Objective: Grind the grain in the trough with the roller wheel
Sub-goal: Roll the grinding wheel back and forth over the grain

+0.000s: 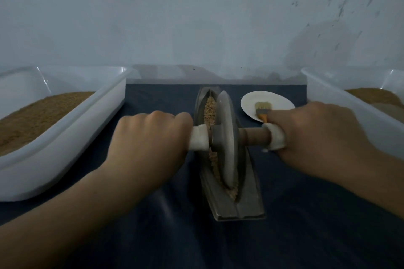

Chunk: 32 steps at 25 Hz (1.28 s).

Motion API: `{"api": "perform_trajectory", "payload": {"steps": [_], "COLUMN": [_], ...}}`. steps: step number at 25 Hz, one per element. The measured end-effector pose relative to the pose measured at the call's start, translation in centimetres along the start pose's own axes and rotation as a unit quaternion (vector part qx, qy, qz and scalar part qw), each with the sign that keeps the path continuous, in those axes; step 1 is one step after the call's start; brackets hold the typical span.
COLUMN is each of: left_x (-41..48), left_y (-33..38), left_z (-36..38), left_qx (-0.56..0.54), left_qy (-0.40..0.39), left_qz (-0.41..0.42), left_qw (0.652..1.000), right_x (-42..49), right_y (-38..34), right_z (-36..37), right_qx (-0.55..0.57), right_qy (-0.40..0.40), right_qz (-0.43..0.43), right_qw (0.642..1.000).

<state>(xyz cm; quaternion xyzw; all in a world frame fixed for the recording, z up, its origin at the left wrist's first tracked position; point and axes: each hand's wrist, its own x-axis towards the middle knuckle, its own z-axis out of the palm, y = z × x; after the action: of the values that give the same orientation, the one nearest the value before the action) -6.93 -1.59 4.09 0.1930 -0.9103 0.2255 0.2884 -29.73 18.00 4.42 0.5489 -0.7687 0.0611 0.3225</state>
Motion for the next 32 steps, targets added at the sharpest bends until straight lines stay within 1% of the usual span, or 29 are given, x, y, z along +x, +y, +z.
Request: {"api": "perform_trajectory", "payload": {"steps": [2, 3, 5, 6, 7, 9, 10, 12, 14, 16, 18, 20, 22, 23, 24, 26, 28, 29, 30, 31, 32], "left_x": [1.8, 3.4, 6.2, 6.8, 6.7, 4.2, 2.7, 0.1, -0.7, 0.1, 2.8, 6.2, 7.7, 7.2, 5.8, 1.8, -0.5, -0.5, -0.1, 0.5, 1.8], "left_y": [0.5, 0.6, 0.4, 0.3, 0.3, 0.5, 0.5, -0.2, -1.2, -1.2, -0.8, -0.8, -1.1, -1.3, -1.3, -0.7, -1.1, -1.4, -1.3, -1.0, -0.8], "left_z": [1.2, 2.1, 3.2, 3.4, 3.2, 2.1, 1.2, -0.7, -1.3, -0.4, 2.0, 3.2, 3.8, 3.6, 3.3, 2.4, 1.3, 1.3, 1.5, 1.8, 2.4], "left_qx": [0.05, 0.059, 0.058, 0.056, 0.058, 0.06, 0.046, 0.02, 0.009, 0.028, 0.039, 0.031, 0.024, 0.021, 0.02, 0.02, 0.019, 0.022, 0.026, 0.041, 0.05], "left_qy": [-0.042, -0.054, -0.072, -0.078, -0.079, -0.066, -0.047, -0.017, -0.012, -0.052, -0.077, -0.11, -0.134, -0.133, -0.115, -0.051, -0.008, -0.006, -0.023, -0.053, -0.074], "left_qz": [-0.048, -0.075, -0.1, -0.102, -0.098, -0.067, -0.04, 0.009, 0.026, -0.001, -0.059, -0.108, -0.115, -0.115, -0.104, -0.058, -0.023, -0.024, -0.037, -0.057, -0.08], "left_qw": [0.997, 0.994, 0.991, 0.99, 0.99, 0.994, 0.997, 1.0, 1.0, 0.998, 0.995, 0.988, 0.984, 0.984, 0.988, 0.997, 1.0, 0.999, 0.999, 0.996, 0.993], "right_x": [2.5, 4.2, 7.0, 7.5, 7.1, 4.4, 2.9, 0.4, -0.4, 0.4, 3.4, 7.2, 9.0, 8.7, 7.5, 3.7, 1.5, 1.6, 2.1, 3.3, 4.6], "right_y": [-0.9, -1.3, -1.5, -1.4, -1.2, -1.0, -0.9, -0.5, 0.1, -0.5, -1.3, -1.1, -0.4, -0.3, -0.4, -0.6, -0.3, -0.2, -0.2, -0.6, -0.8], "right_z": [0.5, 1.0, 1.9, 2.3, 2.3, 1.3, 0.6, -0.9, -1.2, -0.5, 0.9, 1.7, 2.2, 1.9, 1.4, 0.3, -0.6, -0.6, -0.3, 0.1, 1.0], "right_qx": [-0.029, -0.029, 0.005, 0.014, 0.015, -0.004, -0.009, 0.01, 0.032, -0.004, -0.037, -0.01, 0.013, 0.005, -0.009, -0.031, -0.026, -0.021, -0.024, -0.031, -0.038], "right_qy": [-0.004, -0.031, -0.106, -0.116, -0.11, -0.048, -0.015, -0.017, -0.031, -0.039, -0.036, -0.093, -0.151, -0.16, -0.139, -0.041, 0.025, 0.027, 0.027, 0.004, -0.035], "right_qz": [0.041, 0.067, 0.104, 0.109, 0.106, 0.064, 0.035, -0.005, -0.007, 0.029, 0.072, 0.1, 0.104, 0.093, 0.067, 0.009, -0.024, -0.031, -0.026, -0.006, 0.023], "right_qw": [0.999, 0.997, 0.989, 0.987, 0.988, 0.997, 0.999, 1.0, 0.999, 0.999, 0.996, 0.991, 0.983, 0.983, 0.988, 0.999, 0.999, 0.999, 0.999, 0.999, 0.998]}}
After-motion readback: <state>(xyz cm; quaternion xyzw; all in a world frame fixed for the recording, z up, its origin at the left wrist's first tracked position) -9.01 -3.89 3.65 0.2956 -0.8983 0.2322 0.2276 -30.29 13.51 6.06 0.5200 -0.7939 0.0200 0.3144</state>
